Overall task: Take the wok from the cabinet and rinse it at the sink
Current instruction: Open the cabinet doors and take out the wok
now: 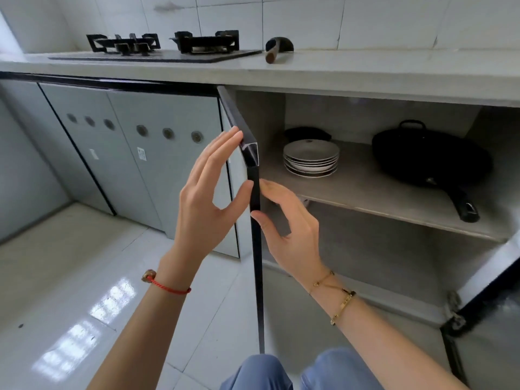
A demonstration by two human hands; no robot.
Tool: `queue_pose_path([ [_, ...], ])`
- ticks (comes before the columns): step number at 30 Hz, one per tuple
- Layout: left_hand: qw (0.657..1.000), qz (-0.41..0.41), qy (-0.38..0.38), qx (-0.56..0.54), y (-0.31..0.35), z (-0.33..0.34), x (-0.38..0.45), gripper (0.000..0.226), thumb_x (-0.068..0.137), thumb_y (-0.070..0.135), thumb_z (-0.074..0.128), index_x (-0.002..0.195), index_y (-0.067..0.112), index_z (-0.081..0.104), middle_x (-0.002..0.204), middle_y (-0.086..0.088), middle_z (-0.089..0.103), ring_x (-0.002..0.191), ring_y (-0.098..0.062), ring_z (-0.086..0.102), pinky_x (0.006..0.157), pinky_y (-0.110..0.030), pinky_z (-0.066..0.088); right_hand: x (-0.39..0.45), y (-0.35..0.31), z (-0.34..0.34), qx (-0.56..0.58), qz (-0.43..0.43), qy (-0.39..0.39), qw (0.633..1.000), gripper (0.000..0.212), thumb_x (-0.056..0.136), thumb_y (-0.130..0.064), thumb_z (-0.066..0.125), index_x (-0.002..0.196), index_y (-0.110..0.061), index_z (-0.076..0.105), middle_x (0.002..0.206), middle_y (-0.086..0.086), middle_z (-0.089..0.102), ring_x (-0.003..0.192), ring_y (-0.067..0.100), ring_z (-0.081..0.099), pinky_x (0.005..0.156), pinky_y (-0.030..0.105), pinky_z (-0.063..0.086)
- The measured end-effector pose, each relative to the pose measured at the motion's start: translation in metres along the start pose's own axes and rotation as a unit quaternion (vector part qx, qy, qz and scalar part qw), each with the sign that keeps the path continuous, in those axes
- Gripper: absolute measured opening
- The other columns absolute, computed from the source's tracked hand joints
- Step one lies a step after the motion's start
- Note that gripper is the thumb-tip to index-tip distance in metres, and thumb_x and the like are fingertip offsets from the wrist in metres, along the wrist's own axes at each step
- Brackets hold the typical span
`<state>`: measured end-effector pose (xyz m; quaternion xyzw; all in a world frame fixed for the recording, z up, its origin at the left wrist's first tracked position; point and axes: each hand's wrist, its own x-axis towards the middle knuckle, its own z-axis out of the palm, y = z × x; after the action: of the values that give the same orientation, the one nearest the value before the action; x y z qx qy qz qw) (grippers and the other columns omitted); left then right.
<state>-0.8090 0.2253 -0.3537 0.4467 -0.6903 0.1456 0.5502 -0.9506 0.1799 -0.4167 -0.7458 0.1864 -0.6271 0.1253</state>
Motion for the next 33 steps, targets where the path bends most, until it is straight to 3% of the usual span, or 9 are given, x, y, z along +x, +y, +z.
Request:
queue_pose_path([
  [8,0.998,-0.034,0.019,0.045,-0.023,-0.057,-0.019,0.049,0.093,0.002,0.055,0.140,-0.006,0.044,0.145,-0.015,0.050,0.139,-0.028,0.044,0.115,-0.045,0.037,0.000,-0.020,0.061,0.053,-0.037,-0.047,0.997,0.040,0.088,-0.007,0.071,0.125,0.005,0.061,0.129,0.003,0.060,0.128,0.007,0.053,0.109,0.024,0.042],
  [11,0.996,-0.045,0.032,0.074,-0.036,-0.078,-0.023,0.048,0.093,-0.001,0.057,0.139,-0.008,0.044,0.144,-0.016,0.050,0.139,-0.028,0.044,0.114,-0.047,0.038,0.004,-0.027,0.087,0.052,-0.055,-0.067,0.995,0.042,0.090,-0.014,0.071,0.126,0.006,0.061,0.129,0.012,0.064,0.127,0.020,0.057,0.110,0.032,0.045],
  [14,0.993,-0.047,0.037,0.100,-0.051,-0.100,-0.027,0.047,0.095,0.000,0.056,0.139,-0.010,0.043,0.144,-0.017,0.050,0.139,-0.028,0.045,0.115,-0.044,0.037,0.009,-0.030,0.115,0.044,-0.067,-0.091,0.993,0.046,0.090,-0.014,0.073,0.130,0.004,0.059,0.134,0.012,0.061,0.131,0.022,0.053,0.112,0.036,0.042],
  [17,0.991,-0.060,0.034,0.116,-0.069,-0.118,-0.030,0.052,0.096,0.002,0.058,0.142,-0.010,0.039,0.148,-0.016,0.045,0.142,-0.025,0.041,0.117,-0.039,0.035,0.013,-0.034,0.140,0.036,-0.061,-0.136,0.988,0.054,0.091,-0.019,0.073,0.138,-0.002,0.053,0.144,0.008,0.054,0.138,0.020,0.045,0.116,0.037,0.038],
  [22,0.985,-0.108,0.055,0.127,-0.099,-0.148,-0.033,0.057,0.097,0.005,0.059,0.146,-0.006,0.035,0.152,-0.013,0.041,0.144,-0.023,0.037,0.117,-0.048,0.032,0.027,-0.037,0.175,0.039,-0.037,-0.235,0.970,0.073,0.088,-0.022,0.074,0.151,-0.014,0.038,0.156,0.000,0.038,0.146,0.015,0.030,0.119,0.043,0.031],
  [25,0.981,-0.126,0.055,0.138,-0.116,-0.164,-0.033,0.059,0.096,0.005,0.060,0.148,-0.005,0.033,0.153,-0.013,0.040,0.145,-0.022,0.036,0.118,-0.044,0.032,0.035,-0.037,0.194,0.031,-0.021,-0.290,0.956,0.084,0.085,-0.024,0.076,0.155,-0.022,0.029,0.161,-0.005,0.029,0.148,0.008,0.020,0.122,0.043,0.025],
  [30,0.980,-0.127,0.051,0.146,-0.133,-0.177,-0.031,0.061,0.095,0.009,0.062,0.148,-0.002,0.034,0.155,-0.014,0.038,0.146,-0.021,0.034,0.119,-0.039,0.031,0.038,-0.038,0.209,0.035,0.000,-0.305,0.952,0.085,0.087,-0.023,0.074,0.156,-0.029,0.024,0.161,-0.010,0.025,0.147,0.006,0.022,0.120,0.046,0.030],
  [33,0.980,-0.127,0.057,0.142,-0.134,-0.175,-0.031,0.060,0.095,0.008,0.062,0.147,-0.004,0.035,0.154,-0.013,0.039,0.145,-0.021,0.035,0.119,-0.034,0.031,0.039,-0.037,0.210,0.026,0.004,-0.309,0.951,0.085,0.088,-0.025,0.073,0.156,-0.032,0.022,0.162,-0.015,0.021,0.144,-0.009,0.010,0.122,0.043,0.023],
])
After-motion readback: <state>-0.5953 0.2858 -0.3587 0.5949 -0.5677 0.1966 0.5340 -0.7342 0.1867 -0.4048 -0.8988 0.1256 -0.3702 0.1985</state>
